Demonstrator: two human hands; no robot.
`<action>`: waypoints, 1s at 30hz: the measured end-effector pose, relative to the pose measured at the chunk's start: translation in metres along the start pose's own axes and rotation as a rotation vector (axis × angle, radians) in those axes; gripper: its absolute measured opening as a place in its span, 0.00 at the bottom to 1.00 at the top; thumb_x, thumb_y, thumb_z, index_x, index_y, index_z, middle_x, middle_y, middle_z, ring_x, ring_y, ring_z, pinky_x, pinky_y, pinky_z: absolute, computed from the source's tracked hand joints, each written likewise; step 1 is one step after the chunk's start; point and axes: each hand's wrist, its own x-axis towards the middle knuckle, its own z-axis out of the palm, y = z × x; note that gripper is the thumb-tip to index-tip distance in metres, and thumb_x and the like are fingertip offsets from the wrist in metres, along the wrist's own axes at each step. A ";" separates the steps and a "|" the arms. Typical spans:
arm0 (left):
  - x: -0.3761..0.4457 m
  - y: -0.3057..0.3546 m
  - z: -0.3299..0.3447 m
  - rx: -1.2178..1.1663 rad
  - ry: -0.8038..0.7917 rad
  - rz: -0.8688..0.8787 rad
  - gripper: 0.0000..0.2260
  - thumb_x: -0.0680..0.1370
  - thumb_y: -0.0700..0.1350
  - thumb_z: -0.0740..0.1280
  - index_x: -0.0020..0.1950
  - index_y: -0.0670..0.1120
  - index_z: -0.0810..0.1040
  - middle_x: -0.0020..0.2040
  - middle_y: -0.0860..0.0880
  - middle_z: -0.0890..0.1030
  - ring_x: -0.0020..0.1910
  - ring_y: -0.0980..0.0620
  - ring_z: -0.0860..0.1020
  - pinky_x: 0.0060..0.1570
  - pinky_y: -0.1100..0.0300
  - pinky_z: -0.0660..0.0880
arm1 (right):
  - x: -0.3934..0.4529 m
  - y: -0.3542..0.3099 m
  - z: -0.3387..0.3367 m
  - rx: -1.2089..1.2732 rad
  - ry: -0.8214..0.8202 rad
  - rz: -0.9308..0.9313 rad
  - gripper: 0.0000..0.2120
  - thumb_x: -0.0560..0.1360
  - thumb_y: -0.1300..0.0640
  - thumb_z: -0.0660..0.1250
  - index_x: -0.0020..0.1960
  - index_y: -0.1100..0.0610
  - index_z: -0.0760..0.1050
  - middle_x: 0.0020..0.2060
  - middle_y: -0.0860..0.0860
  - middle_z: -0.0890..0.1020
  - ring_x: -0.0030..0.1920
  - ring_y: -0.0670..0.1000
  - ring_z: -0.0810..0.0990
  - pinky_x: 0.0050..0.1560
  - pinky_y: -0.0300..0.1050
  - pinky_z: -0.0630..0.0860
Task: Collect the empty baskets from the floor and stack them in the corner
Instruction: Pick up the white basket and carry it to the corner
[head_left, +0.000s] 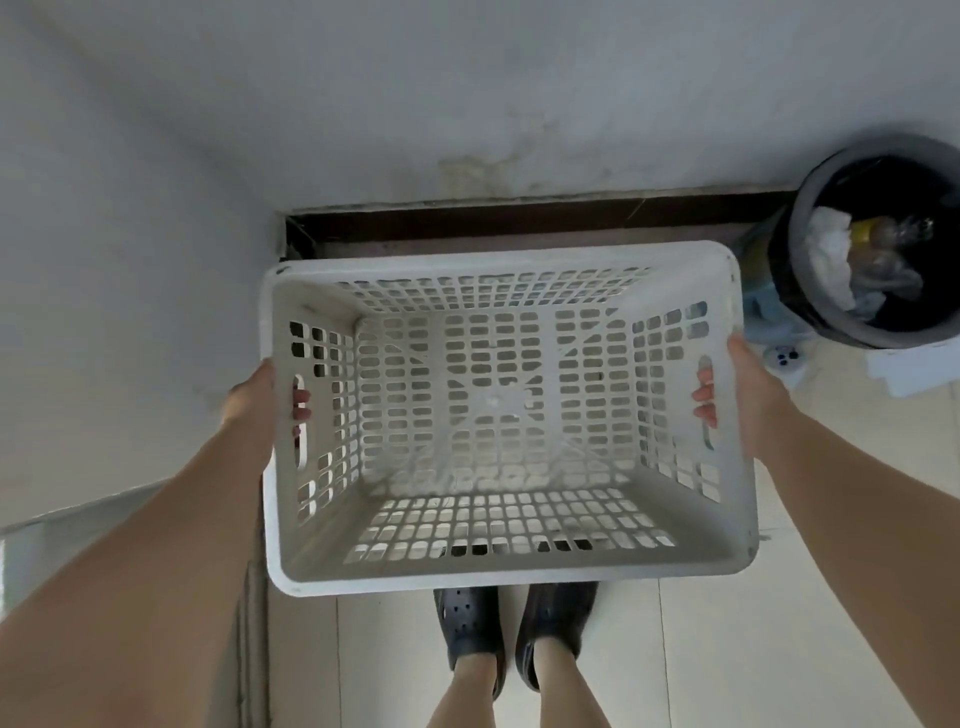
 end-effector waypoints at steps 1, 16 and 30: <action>0.013 -0.004 0.007 0.006 -0.005 0.003 0.17 0.81 0.53 0.55 0.42 0.45 0.78 0.24 0.52 0.80 0.19 0.55 0.76 0.37 0.57 0.72 | 0.014 0.004 0.005 -0.003 -0.003 0.000 0.28 0.69 0.28 0.61 0.37 0.54 0.75 0.30 0.51 0.77 0.26 0.52 0.72 0.31 0.44 0.66; 0.100 -0.023 0.072 -0.058 -0.021 0.022 0.21 0.82 0.59 0.54 0.43 0.46 0.77 0.38 0.48 0.78 0.32 0.51 0.73 0.33 0.59 0.68 | 0.100 0.034 0.053 0.009 0.149 -0.124 0.33 0.64 0.23 0.60 0.37 0.55 0.76 0.28 0.50 0.79 0.29 0.52 0.74 0.34 0.45 0.68; -0.005 0.051 0.046 0.755 -0.084 0.226 0.21 0.79 0.45 0.61 0.73 0.45 0.67 0.65 0.42 0.75 0.60 0.42 0.74 0.61 0.52 0.70 | -0.006 -0.067 0.039 -0.949 -0.027 -0.270 0.30 0.76 0.41 0.61 0.73 0.54 0.66 0.70 0.54 0.71 0.68 0.58 0.70 0.63 0.51 0.68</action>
